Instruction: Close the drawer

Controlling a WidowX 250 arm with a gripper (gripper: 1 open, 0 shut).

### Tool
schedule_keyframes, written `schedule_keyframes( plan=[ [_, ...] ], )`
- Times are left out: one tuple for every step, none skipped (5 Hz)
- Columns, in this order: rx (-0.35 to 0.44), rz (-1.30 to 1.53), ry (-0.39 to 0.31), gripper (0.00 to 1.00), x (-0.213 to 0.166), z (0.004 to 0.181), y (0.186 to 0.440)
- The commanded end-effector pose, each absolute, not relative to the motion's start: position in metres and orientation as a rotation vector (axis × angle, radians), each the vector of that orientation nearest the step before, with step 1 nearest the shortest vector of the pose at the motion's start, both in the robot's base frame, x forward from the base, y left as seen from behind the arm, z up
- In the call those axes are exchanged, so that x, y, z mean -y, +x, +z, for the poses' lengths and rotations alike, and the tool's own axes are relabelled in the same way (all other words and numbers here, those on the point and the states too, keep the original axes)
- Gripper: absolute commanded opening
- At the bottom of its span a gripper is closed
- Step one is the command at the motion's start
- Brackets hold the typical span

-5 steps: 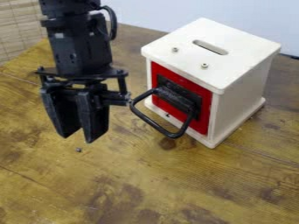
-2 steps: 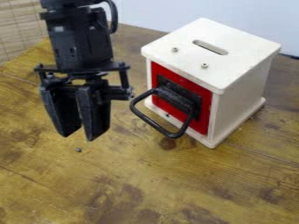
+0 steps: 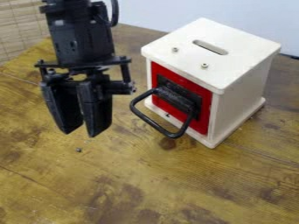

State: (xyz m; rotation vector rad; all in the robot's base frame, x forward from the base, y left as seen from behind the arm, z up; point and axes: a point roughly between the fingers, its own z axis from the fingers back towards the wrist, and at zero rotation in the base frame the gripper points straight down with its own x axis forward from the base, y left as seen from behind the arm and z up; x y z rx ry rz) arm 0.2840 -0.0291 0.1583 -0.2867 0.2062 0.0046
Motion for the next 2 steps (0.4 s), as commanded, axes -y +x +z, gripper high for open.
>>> schedule_keyframes(
  plan=[
    [-0.170, -0.001, -0.299, 1.00, 0.0278, 0.1705, 0.2897],
    [-0.180, 0.004, -0.301, 1.00, 0.0280, 0.1663, 0.2906]
  ],
)
